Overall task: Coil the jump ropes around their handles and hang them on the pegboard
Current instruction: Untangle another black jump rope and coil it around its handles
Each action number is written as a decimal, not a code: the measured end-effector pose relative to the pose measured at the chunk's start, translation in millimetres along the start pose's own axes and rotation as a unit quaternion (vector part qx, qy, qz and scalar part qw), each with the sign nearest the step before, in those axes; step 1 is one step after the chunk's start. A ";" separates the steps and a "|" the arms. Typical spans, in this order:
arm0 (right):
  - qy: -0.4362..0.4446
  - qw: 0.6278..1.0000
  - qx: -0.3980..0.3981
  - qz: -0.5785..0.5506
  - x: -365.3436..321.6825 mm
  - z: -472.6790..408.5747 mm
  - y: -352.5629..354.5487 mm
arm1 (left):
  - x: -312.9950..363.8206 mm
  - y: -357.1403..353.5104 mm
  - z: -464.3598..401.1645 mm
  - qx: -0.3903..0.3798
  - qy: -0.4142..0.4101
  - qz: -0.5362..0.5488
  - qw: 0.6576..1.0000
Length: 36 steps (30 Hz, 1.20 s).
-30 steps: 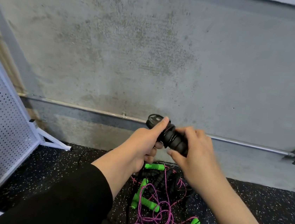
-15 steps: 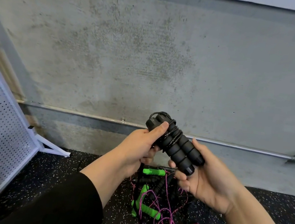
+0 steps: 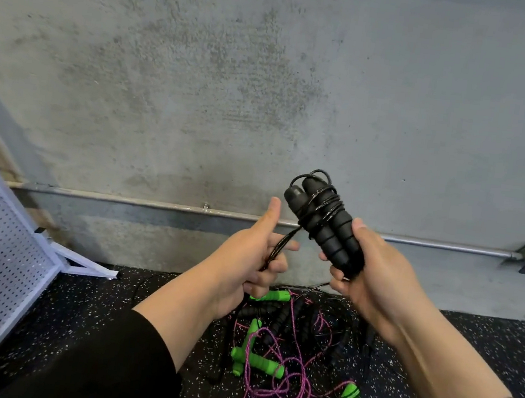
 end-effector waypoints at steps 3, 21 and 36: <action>0.050 0.992 0.016 0.114 -1.9 3.0 1.5 | -4.4 -2.5 2.6 -0.003 0.019 -0.002 1.000; 0.249 0.811 0.007 0.530 -4.9 19.0 -45.3 | -5.2 11.8 -2.1 0.027 0.015 0.093 0.995; -0.201 0.973 -0.114 -0.012 43.2 21.7 -36.0 | 8.2 8.8 0.6 -0.023 -0.050 0.045 0.997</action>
Point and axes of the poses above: each hand's wrist, its own z-axis away from the middle knuckle, its own y-axis out of the back of the hand, x = y × z, the point moved 10 cm from there along -z, towards the middle knuckle, and after that the axes turned 4 degrees about x, right-handed, at the moved point
